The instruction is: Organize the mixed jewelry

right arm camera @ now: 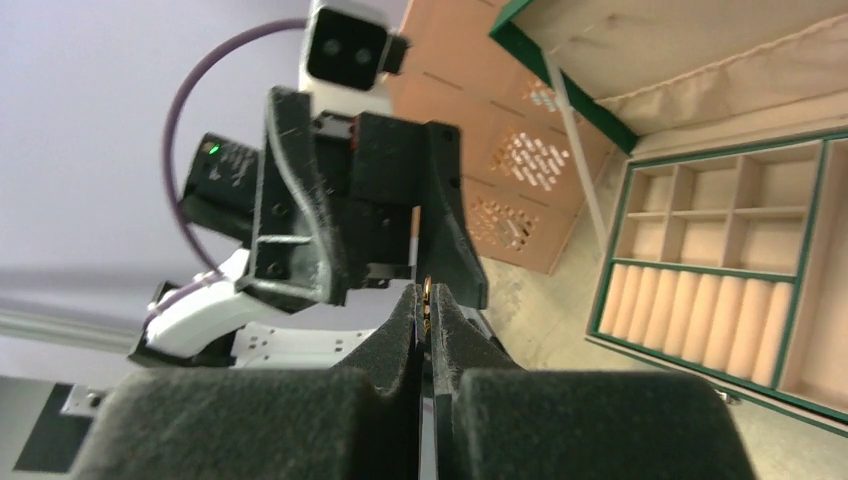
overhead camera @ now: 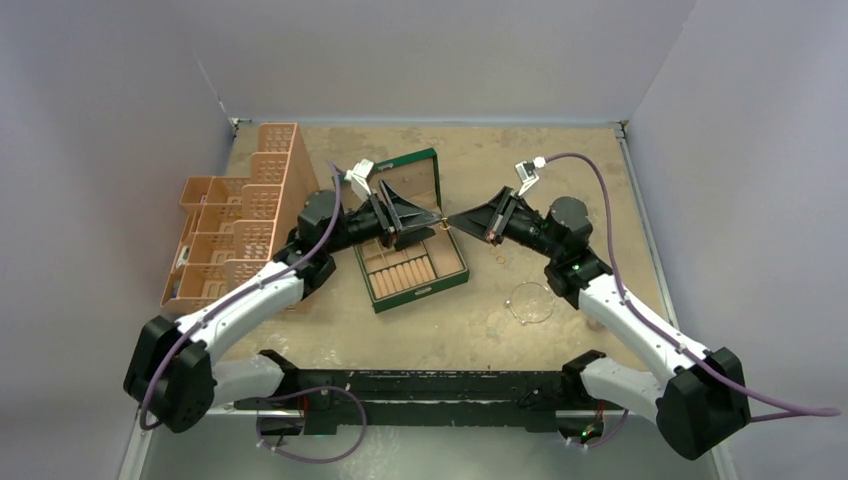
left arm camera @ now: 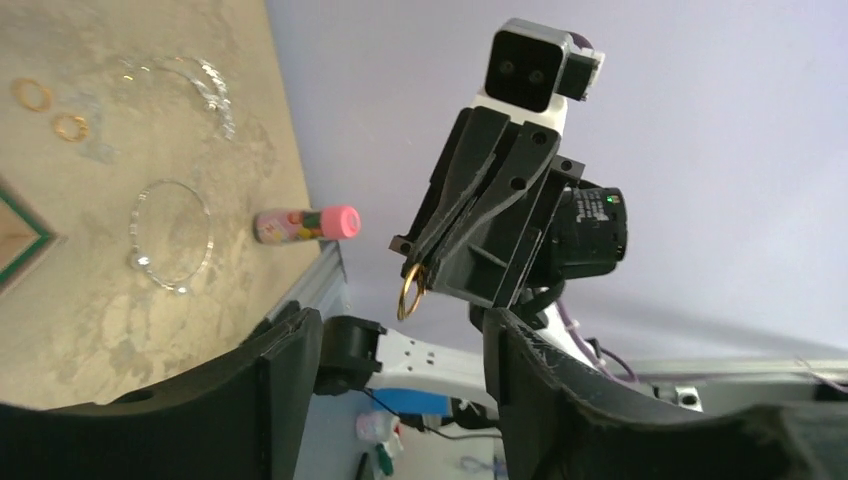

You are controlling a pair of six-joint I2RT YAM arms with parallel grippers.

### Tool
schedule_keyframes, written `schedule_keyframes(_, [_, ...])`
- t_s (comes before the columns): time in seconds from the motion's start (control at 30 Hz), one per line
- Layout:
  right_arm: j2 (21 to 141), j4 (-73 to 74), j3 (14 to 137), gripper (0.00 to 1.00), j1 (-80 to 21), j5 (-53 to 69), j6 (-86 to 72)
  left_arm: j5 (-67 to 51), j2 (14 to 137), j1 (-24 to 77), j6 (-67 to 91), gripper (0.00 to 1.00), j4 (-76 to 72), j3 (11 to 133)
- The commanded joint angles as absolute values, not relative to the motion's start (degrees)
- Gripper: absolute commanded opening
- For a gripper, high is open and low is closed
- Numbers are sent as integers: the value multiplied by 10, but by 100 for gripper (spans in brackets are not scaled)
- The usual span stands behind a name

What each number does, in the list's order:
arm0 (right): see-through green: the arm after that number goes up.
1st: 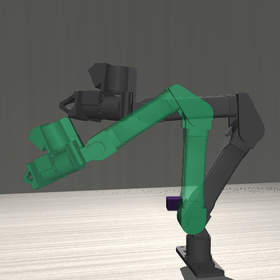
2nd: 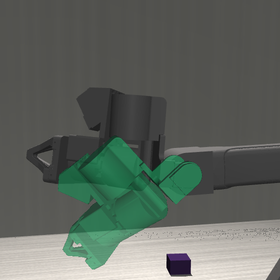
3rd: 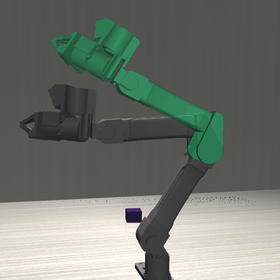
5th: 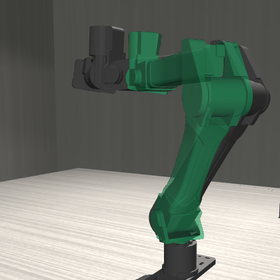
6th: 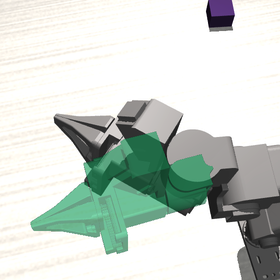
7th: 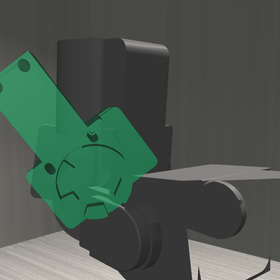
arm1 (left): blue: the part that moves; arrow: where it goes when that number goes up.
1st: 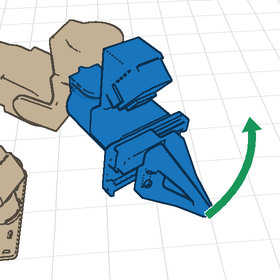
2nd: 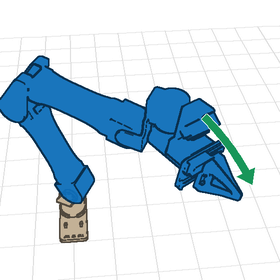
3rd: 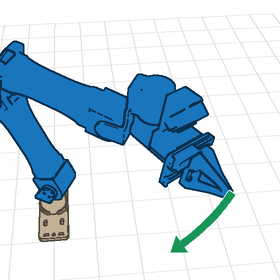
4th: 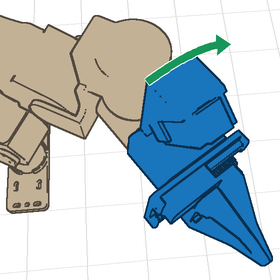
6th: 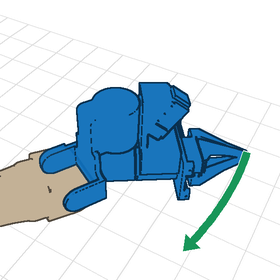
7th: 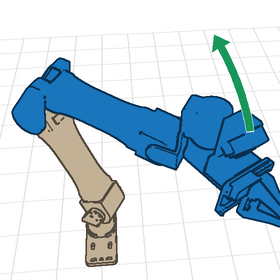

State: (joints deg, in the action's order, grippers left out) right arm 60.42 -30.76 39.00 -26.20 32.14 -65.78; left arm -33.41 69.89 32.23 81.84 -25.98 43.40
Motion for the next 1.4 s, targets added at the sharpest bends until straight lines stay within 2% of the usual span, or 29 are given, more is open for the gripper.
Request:
schedule_keyframes(0.0, [624, -211, 448, 0, -265, 278, -563, -232, 626, 322, 717, 62, -101, 453])
schedule_keyframes(0.2, [680, -96, 487, 0, -320, 170, -479, -126, 592, 324, 581, 65, 142, 496])
schedule_keyframes(0.4, [759, -34, 524, 0, -409, 38, -448, -65, 599, 326, 479, 66, 267, 527])
schedule_keyframes(0.7, [849, 23, 578, 0, -485, -99, -431, -12, 592, 326, 435, 67, 284, 542])
schedule_keyframes(1.37, [922, 36, 605, 0, -520, -136, -353, -19, 599, 326, 428, 67, 274, 538])
